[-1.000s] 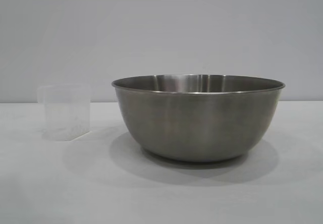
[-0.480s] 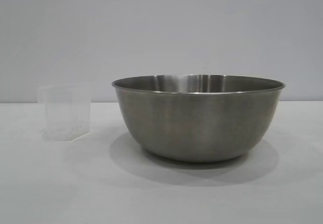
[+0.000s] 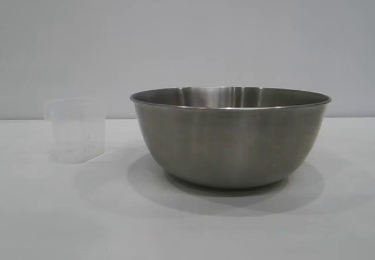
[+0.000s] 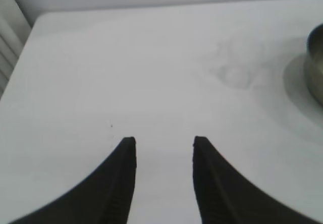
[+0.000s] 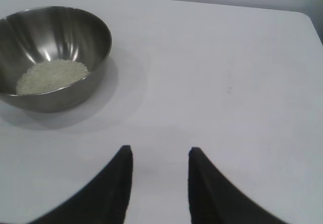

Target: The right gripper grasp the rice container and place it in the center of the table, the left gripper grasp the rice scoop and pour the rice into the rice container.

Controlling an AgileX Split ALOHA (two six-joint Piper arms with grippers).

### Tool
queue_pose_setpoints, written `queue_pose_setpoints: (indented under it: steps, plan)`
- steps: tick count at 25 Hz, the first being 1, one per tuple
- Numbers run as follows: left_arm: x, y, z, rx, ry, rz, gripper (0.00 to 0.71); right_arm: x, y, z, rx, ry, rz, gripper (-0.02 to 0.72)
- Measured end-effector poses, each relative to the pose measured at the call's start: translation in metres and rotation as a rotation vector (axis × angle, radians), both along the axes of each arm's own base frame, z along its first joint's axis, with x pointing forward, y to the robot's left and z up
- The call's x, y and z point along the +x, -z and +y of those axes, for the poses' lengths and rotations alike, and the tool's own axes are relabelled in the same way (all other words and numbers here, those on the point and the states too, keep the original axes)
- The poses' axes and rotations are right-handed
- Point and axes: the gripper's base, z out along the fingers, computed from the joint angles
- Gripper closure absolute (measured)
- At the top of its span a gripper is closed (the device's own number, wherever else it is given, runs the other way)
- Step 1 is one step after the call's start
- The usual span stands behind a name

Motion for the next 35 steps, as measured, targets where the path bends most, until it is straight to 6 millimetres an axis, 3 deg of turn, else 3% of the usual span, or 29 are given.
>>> queue_pose_setpoints:
  steps: [6,30,35]
  plan:
    - [0.002,0.013,0.001,0.012,-0.007,0.064,0.485,0.000,0.000,0.000,0.000,0.000,0.000,0.444]
    - [0.003,0.014,0.002,0.020,-0.011,0.067,0.485,0.000,0.000,0.000,0.000,0.000,0.000,0.444]
    - [-0.009,0.014,0.002,0.022,-0.012,-0.008,0.485,0.000,0.000,0.000,0.000,0.000,0.000,0.444]
